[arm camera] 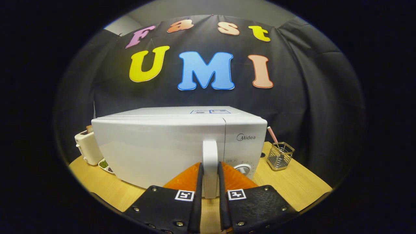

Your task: Open the microwave, put the food inside, and close the microwave door.

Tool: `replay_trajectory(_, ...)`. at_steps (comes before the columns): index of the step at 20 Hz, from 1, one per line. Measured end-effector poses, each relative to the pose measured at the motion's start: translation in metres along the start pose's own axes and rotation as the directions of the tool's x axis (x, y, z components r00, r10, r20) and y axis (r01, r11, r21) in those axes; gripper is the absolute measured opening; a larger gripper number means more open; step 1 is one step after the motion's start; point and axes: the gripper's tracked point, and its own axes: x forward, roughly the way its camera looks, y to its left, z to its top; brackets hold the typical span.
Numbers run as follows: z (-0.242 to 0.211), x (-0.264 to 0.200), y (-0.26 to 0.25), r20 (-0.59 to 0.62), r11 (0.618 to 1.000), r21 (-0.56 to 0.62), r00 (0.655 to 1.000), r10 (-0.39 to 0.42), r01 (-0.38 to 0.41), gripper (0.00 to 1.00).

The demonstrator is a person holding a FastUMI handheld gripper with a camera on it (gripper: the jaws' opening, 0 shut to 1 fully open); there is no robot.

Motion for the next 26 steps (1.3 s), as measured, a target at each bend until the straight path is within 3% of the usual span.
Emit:
replay_trajectory(3, 0.015, 0.007, -0.001, 0.062, 1.0, -0.007, 0.998, -0.001, 0.001, 0.29)
replay_trajectory(7, -0.011, 0.019, 0.0, -0.041, 1.0, 0.005, 0.999, -0.009, 0.009, 0.3)
replay_trajectory(8, -0.005, 0.015, -0.001, -0.017, 1.0, 0.018, 1.0, -0.009, 0.009, 0.3)
replay_trajectory(11, -0.013, 0.017, -0.001, -0.06, 1.0, 0.012, 0.998, 0.007, -0.006, 0.1)
replay_trajectory(13, -0.014, 0.011, 0.002, -0.1, 0.997, 0.069, 0.994, 0.031, -0.025, 0.09)
replay_trajectory(14, -0.013, -0.002, 0.004, -0.092, 0.998, 0.051, 0.995, 0.027, -0.023, 0.05)
replay_trajectory(16, -0.015, -0.025, 0.008, -0.054, 0.999, -0.035, 0.998, 0.031, -0.033, 0.05)
replay_trajectory(21, -0.025, -0.077, 0.023, -0.011, 0.998, -0.045, 0.999, 0.043, -0.043, 0.04)
replay_trajectory(24, -0.032, -0.115, 0.046, -0.002, 0.995, -0.018, 0.995, 0.099, -0.099, 0.06)
replay_trajectory(26, -0.036, -0.137, 0.064, 0.004, 0.987, -0.027, 0.988, 0.157, -0.157, 0.13)
